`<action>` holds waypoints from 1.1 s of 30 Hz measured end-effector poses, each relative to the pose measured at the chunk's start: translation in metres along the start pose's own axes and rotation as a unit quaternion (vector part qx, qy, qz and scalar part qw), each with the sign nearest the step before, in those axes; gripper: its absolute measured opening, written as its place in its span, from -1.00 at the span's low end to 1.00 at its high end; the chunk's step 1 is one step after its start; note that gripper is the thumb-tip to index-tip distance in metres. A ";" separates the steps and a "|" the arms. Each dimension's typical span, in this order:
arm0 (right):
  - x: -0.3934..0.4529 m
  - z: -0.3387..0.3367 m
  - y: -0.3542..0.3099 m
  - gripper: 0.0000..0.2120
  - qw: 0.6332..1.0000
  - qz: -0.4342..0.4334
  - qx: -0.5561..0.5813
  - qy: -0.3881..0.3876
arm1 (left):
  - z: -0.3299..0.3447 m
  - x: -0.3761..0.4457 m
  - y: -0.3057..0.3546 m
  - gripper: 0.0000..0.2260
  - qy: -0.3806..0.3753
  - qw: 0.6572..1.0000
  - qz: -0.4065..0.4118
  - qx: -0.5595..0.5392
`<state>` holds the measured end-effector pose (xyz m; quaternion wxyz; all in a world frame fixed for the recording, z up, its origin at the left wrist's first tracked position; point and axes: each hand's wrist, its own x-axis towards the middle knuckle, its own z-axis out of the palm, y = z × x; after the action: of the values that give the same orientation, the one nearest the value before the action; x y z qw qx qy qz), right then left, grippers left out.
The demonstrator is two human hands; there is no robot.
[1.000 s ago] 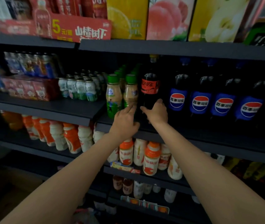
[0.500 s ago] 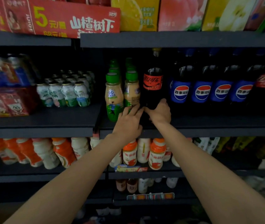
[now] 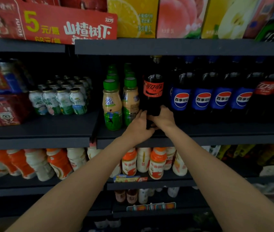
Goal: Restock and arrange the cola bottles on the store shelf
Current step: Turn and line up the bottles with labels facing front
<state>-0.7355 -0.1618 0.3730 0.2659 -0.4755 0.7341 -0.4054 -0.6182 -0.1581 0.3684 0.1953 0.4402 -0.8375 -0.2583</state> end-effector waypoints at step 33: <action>0.000 -0.044 0.003 -0.86 0.994 -0.045 -0.098 -0.011 | 0.004 0.027 0.031 -0.48 0.094 0.978 -0.069 -0.170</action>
<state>-0.7715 -0.1463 0.3942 0.2080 -0.5365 0.7448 -0.3380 -0.6547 -0.1650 0.3873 0.3273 0.4793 -0.7269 -0.3672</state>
